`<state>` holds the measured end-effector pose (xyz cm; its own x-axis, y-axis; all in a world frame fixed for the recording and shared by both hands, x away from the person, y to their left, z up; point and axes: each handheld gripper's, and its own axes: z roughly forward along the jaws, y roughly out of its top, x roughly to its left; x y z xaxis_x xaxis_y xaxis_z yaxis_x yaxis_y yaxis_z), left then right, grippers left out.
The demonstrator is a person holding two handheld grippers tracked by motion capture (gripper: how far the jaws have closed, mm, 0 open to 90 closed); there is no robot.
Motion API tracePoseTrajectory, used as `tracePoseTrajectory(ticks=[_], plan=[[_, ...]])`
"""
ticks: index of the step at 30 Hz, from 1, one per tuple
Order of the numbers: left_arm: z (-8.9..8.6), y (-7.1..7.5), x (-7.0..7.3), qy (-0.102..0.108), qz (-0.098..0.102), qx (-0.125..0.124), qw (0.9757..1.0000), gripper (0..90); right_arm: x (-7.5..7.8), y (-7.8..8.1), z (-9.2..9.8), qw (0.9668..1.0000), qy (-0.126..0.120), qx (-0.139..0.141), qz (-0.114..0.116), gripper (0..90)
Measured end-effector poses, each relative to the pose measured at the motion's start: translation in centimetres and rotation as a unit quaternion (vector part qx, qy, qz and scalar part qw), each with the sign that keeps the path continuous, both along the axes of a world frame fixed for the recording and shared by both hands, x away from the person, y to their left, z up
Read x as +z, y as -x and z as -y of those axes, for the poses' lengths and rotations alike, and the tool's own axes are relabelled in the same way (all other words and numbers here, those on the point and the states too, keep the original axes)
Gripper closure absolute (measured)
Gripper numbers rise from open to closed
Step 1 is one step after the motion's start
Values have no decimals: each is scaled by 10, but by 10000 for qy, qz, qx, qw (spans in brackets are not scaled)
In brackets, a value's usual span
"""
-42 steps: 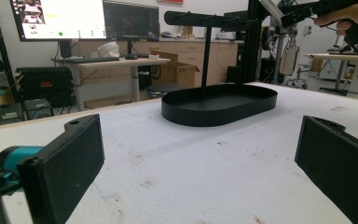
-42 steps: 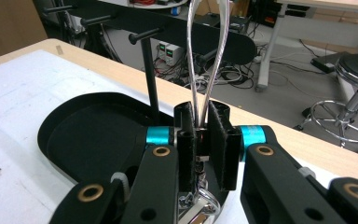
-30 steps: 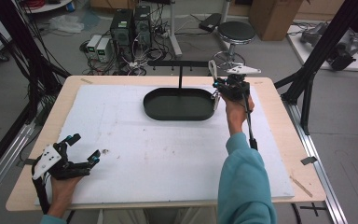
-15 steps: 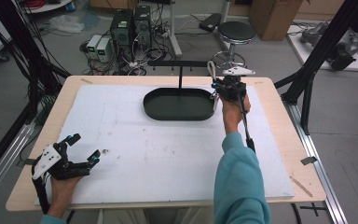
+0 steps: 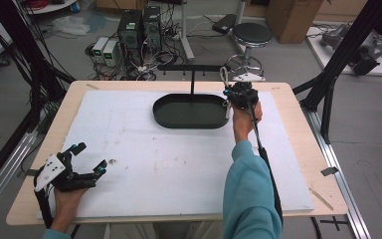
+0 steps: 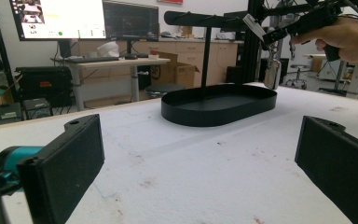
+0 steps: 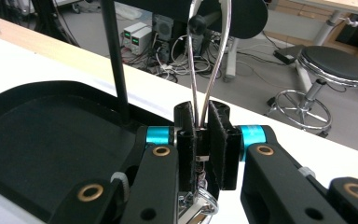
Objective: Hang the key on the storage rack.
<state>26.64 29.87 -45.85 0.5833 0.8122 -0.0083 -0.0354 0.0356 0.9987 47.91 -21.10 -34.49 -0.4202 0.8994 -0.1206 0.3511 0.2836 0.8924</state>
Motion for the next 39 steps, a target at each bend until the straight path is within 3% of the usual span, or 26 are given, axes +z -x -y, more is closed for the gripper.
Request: tracePoseTrajectory(ticks=[14,23,31,39], plan=[[0,0,0,6,-1,3,10000,17,-12,-8,-4,9998,-91,-189,29,822],[0,0,0,2,-3,4,10000,17,-21,-13,-6,9994,-236,-229,-77,822],[0,0,0,7,-3,6,10000,17,-22,-20,-3,9990,-349,-7,-264,815],[0,0,0,7,-9,9,10000,17,-21,-21,-3,9989,-349,7,-304,801]])
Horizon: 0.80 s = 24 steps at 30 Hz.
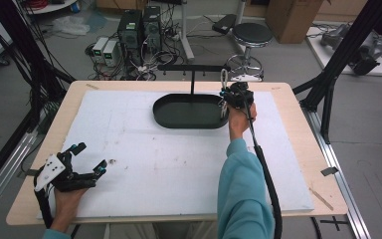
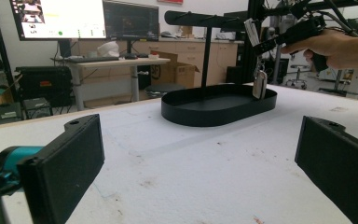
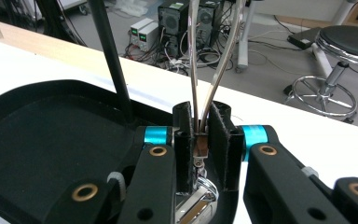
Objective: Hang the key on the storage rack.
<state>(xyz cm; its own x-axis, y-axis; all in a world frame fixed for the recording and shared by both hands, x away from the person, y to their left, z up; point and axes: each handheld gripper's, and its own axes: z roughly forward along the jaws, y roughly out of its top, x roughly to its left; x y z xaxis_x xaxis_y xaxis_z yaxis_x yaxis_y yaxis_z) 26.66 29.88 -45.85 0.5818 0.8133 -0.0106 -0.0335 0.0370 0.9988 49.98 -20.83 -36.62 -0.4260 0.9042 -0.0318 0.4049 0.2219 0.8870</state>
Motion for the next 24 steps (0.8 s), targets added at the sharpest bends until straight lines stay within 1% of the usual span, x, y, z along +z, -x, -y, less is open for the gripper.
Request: tracePoseTrajectory(ticks=[1,3,4,5,6,7,8,9,10,11,13,14,15,16,17,18,19,20,21,23,24], plan=[[0,0,0,-1,-4,-3,10000,17,1,0,1,10000,47,19,-23,790],[0,0,0,12,-8,-8,10000,17,1,0,1,10000,34,53,-24,740],[0,0,0,9,-6,-11,10000,17,1,0,1,10000,34,53,-24,740],[0,0,0,-2,-2,-10,10000,17,2,0,2,10000,72,44,1,721],[0,0,0,-1,-1,-10,10000,17,2,0,3,10000,33,61,-14,686],[0,0,0,3,3,-9,10000,17,2,0,6,9999,-92,120,-79,576],[0,0,0,-1,-1,-12,10000,17,3,-1,7,9995,-186,216,-113,507],[0,0,0,-1,-2,-16,10000,17,2,-1,8,9991,-282,305,-67,387],[0,0,0,-1,2,-10,10000,17,3,-1,9,9987,-374,340,-77,283],[0,0,0,-1,2,-10,10000,17,4,0,9,9985,-374,367,-125,198],[0,0,0,2,-5,-15,10000,17,6,3,8,9989,-254,376,-144,6],[0,0,0,2,-5,-15,10000,17,7,5,8,9988,-266,379,-188,7],[0,0,0,6,-7,-14,10000,17,9,10,9,9982,-326,481,-113,7],[0,0,0,15,-9,-12,10000,17,12,15,10,9975,-428,553,-126,7],[0,0,0,32,-20,-14,10000,17,12,15,10,9975,-428,553,-126,7],[0,0,0,39,-21,-15,10000,17,17,26,13,9963,-459,728,-34,7],[0,0,0,32,-13,-16,10000,17,17,26,13,9963,-459,728,-34,7],[0,0,0,7,-7,-14,10000,17,21,39,18,9944,-470,941,114,7],[0,0,0,2,-1,-10,10000,17,23,47,21,9932,-515,1027,165,7],[0,0,0,38,-21,-19,10000,17,26,64,28,9912,-465,1214,268,7],[-1,-1,0,54,-43,-21,10000,17,26,64,28,9912,-465,1214,268,7]])
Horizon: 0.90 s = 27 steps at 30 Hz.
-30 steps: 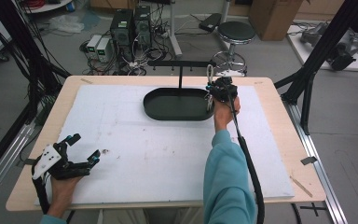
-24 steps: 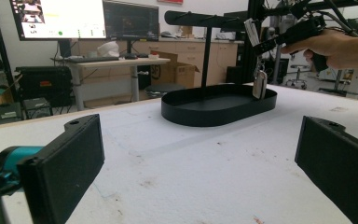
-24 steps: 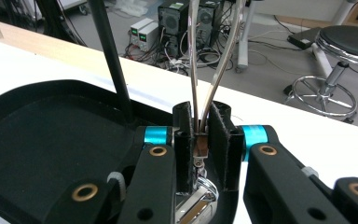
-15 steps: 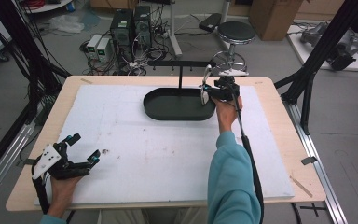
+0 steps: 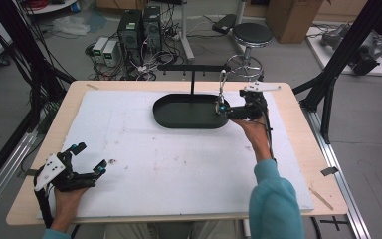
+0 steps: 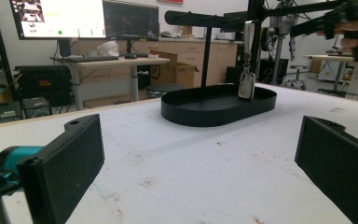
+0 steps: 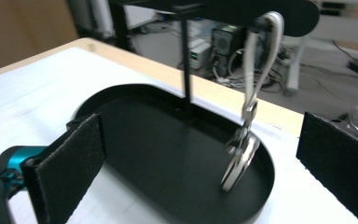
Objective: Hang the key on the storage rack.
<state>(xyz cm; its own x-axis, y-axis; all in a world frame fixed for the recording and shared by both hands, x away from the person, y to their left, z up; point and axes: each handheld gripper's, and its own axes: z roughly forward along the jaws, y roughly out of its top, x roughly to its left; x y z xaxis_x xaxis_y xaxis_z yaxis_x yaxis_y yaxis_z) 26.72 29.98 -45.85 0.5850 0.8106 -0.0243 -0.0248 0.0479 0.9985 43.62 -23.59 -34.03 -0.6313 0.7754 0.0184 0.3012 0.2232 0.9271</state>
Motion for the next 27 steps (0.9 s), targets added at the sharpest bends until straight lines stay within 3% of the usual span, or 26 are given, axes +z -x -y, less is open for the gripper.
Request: tracePoseTrajectory(ticks=[1,4,5,6,7,10,17,21,27], plan=[[0,0,0,29,-5,7,10000,17,1,19,7,9998,-17,119,188,7],[1,0,0,-8,9,18,10000,17,-1,47,19,9981,-191,312,493,7],[1,0,0,-28,12,23,10000,17,-1,47,19,9981,-191,312,493,7],[1,0,0,-52,18,21,10000,17,-5,64,26,9962,-351,466,654,7],[1,0,0,-48,20,18,10000,17,-5,64,26,9962,-351,466,654,7],[1,0,0,-33,9,22,10000,17,-20,91,35,9917,-590,648,941,7],[2,0,0,-60,27,33,10000,17,-49,111,45,9912,-661,711,896,7],[2,0,0,-58,27,33,10000,17,-76,120,57,9920,-729,558,866,7],[2,0,0,-72,23,22,10000,17,-97,127,63,9902,-947,387,951,7]])
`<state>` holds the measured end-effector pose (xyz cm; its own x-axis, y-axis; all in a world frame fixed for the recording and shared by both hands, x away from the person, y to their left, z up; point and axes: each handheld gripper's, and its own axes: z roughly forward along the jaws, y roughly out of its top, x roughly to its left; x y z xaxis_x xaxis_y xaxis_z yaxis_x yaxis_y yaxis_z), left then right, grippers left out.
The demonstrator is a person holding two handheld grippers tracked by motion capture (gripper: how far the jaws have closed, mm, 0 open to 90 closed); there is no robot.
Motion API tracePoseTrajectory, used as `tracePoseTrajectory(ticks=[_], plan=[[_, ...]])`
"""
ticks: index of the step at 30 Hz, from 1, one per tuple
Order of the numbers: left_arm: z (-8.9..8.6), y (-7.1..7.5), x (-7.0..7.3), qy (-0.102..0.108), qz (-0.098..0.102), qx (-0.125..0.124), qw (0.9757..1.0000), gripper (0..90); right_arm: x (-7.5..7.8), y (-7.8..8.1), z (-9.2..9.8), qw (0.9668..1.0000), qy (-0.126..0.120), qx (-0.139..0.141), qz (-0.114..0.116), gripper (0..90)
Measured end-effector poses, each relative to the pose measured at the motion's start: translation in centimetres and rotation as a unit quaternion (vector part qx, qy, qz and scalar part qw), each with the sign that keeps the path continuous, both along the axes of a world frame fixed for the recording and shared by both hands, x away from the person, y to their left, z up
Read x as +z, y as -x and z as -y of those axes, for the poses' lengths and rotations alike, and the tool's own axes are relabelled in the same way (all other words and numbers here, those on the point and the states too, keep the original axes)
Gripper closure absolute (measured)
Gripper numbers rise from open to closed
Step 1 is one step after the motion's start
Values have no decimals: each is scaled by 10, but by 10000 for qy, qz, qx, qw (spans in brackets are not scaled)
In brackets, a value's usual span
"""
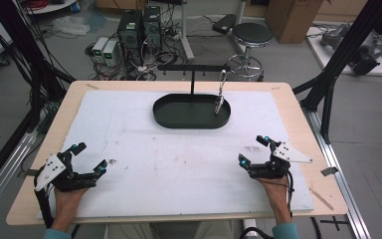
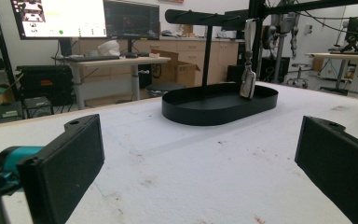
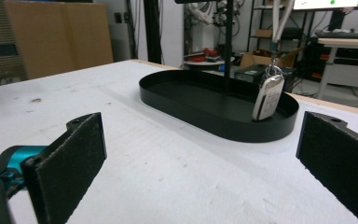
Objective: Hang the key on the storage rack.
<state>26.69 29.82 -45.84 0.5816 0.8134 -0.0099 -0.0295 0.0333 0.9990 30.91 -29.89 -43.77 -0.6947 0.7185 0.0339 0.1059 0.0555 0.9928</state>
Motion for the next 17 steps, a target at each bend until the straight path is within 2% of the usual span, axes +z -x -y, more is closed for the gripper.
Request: tracePoseTrajectory(ticks=[6,7,8,10,12,14,16,17], plan=[[0,0,0,-4,4,4,10000,17,-14,-2,1,10000,-81,-22,-25,7],[0,0,0,-5,5,4,10000,17,-14,-2,1,10000,-81,-22,-25,7],[0,0,0,-3,4,5,10000,17,-16,-1,0,9999,-105,-7,-119,7],[0,0,0,5,8,5,10000,17,-16,-1,1,9998,-169,-56,-42,7],[0,0,0,3,8,6,10000,17,-16,-1,2,9997,-227,-47,-103,7],[0,0,0,-6,10,8,10000,17,-17,-1,2,9997,-215,-80,-66,7],[0,1,0,-23,17,8,10000,17,-17,2,1,9996,-135,-208,133,8],[0,1,0,-28,17,7,10000,17,-17,2,1,9996,-135,-208,133,8]])
